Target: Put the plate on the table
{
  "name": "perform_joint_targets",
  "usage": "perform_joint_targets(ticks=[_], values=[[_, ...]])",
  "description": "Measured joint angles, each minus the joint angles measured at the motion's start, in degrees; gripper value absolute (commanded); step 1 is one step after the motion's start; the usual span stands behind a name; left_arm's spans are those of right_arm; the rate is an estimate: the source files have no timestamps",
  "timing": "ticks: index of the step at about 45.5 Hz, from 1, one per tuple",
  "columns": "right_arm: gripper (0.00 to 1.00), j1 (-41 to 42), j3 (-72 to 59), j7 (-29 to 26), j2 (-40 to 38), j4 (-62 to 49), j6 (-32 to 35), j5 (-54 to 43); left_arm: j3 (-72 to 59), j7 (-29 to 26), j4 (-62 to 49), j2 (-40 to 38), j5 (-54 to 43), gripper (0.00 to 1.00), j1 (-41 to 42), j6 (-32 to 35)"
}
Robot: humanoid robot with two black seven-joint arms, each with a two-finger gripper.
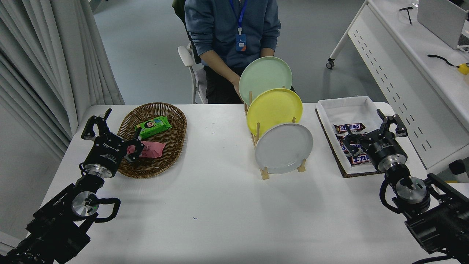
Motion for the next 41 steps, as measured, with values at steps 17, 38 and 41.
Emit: perform_joint_targets(ticks=[17, 38, 41], values=[[0.99, 1.16, 0.17, 0.03, -0.27, -0.94, -0.41, 0.06, 0.00, 0.00, 0.00, 0.00, 0.00, 1.00, 0.00, -0.01], [0.99, 1.60, -0.16, -0.10, -3.14, -1.32, -0.36, 0.34, 0.00, 0.00, 0.00, 0.00, 0.01, 1.00, 0.00, -0.02], [0.99, 1.87, -0.72, -0.12, -3.54, -1.32, -0.37, 0.41, 0.00, 0.00, 0.00, 0.00, 0.02, 1.00, 0.00, -0.02]])
